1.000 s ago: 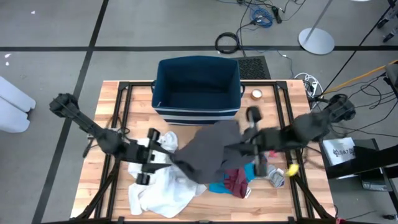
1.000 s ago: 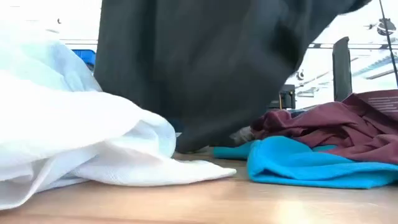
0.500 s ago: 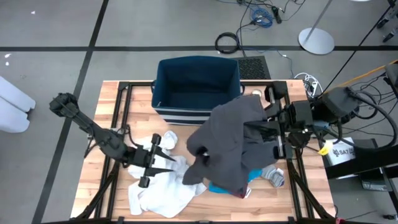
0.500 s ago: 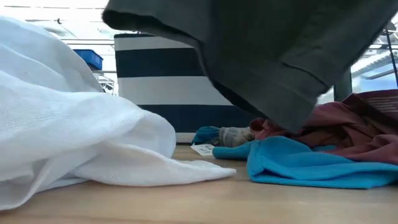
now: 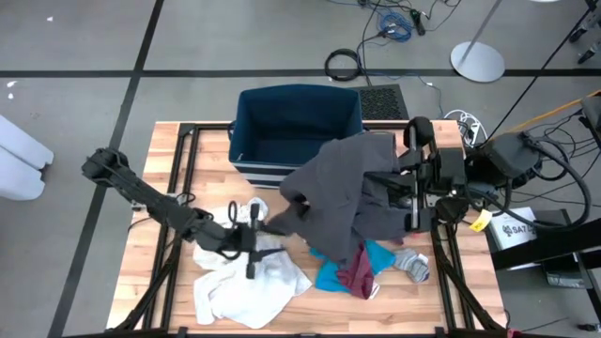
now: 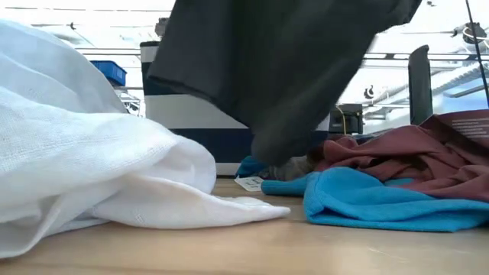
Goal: Sort clothes
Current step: Put the black shorts into the blue bin
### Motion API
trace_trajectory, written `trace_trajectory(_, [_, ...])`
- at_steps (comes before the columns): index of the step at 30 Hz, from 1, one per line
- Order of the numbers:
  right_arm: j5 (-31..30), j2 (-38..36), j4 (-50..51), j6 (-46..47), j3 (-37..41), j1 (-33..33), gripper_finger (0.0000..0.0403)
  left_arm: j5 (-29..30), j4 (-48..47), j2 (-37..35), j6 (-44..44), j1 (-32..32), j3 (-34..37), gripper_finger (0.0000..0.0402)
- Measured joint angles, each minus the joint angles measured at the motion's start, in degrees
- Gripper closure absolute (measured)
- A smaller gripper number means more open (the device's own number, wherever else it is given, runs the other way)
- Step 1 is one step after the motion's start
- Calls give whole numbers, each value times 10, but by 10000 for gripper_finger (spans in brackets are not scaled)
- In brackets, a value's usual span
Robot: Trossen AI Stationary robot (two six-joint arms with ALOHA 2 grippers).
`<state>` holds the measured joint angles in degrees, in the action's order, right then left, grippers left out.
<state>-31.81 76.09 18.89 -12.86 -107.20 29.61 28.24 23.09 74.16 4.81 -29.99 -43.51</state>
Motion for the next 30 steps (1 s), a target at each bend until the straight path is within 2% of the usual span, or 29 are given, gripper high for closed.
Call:
trace_trajectory(6, [0, 0, 24, 2, 0, 0, 398, 9, 0, -17, 25, -3, 0, 237])
trace_trajectory(8, [0, 0, 24, 2, 0, 0, 398, 39, -2, -35, 50, -17, 0, 237])
trace_trajectory(12, [1, 0, 24, 2, 0, 0, 398, 140, -61, -55, 54, -37, -1, 237])
trace_trajectory(14, [1, 0, 24, 2, 0, 0, 397, 146, -89, -52, 30, -34, -1, 237])
trace_trajectory(18, [2, 0, 24, 2, 0, 0, 397, 128, -126, -37, -34, -13, -1, 237])
trace_trajectory(24, [1, 0, 24, 2, 0, 0, 397, -8, -136, -27, -90, 19, -1, 237])
trace_trajectory(30, [1, 0, 23, 2, 0, 0, 397, -14, -159, -24, -128, 37, -1, 237])
